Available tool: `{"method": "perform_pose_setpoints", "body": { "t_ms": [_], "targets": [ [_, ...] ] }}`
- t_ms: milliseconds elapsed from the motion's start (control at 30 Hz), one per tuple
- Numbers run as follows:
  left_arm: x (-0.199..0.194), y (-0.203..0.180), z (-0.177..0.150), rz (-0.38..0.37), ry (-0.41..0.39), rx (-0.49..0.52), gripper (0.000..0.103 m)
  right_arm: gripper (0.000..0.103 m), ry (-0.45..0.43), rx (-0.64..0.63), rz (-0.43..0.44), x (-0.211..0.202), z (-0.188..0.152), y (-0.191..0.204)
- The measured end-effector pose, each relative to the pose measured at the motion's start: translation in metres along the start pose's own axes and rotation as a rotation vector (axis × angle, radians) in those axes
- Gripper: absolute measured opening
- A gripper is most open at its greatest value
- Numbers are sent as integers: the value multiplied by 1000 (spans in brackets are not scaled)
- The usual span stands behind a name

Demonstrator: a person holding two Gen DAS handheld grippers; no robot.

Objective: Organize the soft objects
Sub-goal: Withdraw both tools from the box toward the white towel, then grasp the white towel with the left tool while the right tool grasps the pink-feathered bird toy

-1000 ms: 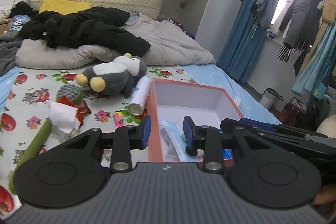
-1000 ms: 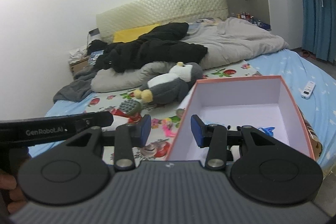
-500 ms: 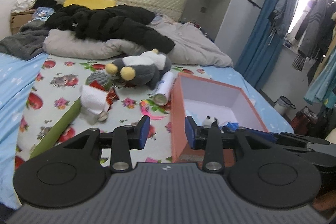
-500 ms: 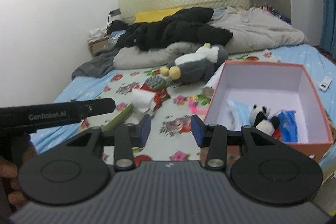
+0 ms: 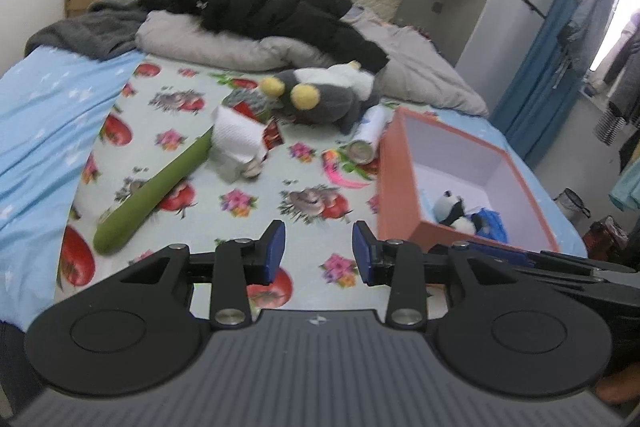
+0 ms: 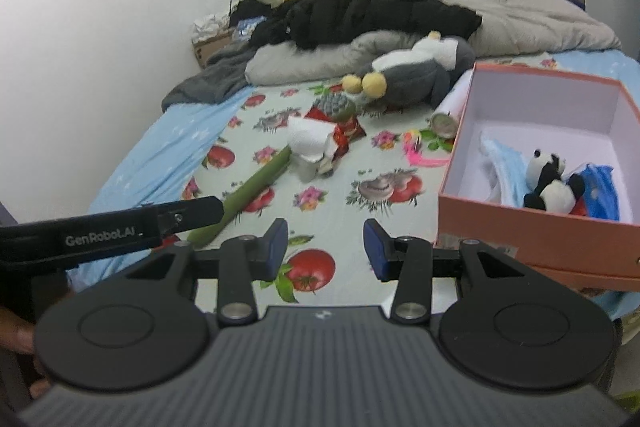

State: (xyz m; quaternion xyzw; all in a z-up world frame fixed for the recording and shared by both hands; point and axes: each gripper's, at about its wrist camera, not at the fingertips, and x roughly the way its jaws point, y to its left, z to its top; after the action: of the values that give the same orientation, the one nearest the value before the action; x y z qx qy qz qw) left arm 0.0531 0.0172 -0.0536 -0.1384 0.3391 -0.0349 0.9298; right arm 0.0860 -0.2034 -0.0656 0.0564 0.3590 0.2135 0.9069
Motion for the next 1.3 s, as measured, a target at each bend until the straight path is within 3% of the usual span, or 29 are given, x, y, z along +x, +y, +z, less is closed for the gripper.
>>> {"method": "perform_pose_setpoints", "body": {
  "t_ms": [300, 733, 1100, 1300],
  "targets": [
    [57, 32, 6, 51, 42, -21, 43, 45, 57, -27, -11, 50, 2, 2],
    [148, 74, 43, 97, 62, -60, 43, 45, 73, -37, -74, 138, 31, -8],
    [225, 103, 86, 109, 72, -81, 43, 45, 38, -6, -224, 217, 56, -29],
    [265, 114, 108, 122, 67, -76, 52, 45, -7, -16, -319, 259, 71, -43]
  ]
}}
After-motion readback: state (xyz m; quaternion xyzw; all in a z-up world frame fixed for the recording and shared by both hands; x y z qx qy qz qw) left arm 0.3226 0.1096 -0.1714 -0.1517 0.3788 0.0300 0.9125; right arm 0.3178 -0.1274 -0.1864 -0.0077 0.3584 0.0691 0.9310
